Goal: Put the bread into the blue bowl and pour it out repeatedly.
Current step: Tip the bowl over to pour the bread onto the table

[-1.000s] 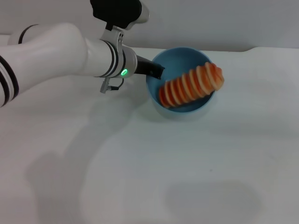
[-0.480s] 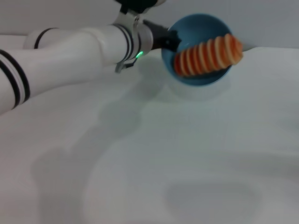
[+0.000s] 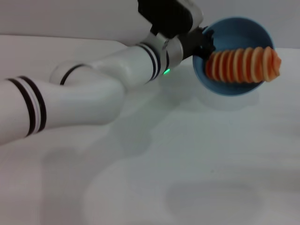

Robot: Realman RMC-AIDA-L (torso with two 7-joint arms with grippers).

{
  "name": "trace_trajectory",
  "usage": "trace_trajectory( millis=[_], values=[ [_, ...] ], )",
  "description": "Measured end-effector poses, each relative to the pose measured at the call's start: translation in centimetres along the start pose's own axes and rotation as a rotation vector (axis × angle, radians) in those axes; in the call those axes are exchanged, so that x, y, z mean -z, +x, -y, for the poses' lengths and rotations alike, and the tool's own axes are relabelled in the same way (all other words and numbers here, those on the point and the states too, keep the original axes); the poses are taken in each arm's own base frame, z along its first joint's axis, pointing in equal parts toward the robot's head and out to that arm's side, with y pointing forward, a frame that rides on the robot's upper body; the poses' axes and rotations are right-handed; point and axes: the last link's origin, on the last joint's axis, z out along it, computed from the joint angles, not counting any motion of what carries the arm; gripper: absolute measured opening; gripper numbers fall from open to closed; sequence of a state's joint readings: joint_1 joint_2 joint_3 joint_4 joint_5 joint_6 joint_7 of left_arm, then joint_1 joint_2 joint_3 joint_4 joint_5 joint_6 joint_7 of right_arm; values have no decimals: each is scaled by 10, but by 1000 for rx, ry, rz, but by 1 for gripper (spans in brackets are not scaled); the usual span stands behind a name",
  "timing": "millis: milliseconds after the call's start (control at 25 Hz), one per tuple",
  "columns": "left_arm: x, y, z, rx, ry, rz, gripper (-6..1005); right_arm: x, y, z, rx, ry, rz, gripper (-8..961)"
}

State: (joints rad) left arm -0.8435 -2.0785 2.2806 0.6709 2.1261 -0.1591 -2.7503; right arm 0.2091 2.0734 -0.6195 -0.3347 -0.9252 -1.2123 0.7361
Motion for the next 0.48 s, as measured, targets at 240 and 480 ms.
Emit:
trace_trajectory(
  millis=[240,480],
  values=[
    [8,-10,0,-24,35,-70,-2,-1,-6,-1,-3,-17,29,679],
    [15,-12,-9,-81,30,-151,-2,-3,-6,-1,-4,-17,29,680]
  ],
)
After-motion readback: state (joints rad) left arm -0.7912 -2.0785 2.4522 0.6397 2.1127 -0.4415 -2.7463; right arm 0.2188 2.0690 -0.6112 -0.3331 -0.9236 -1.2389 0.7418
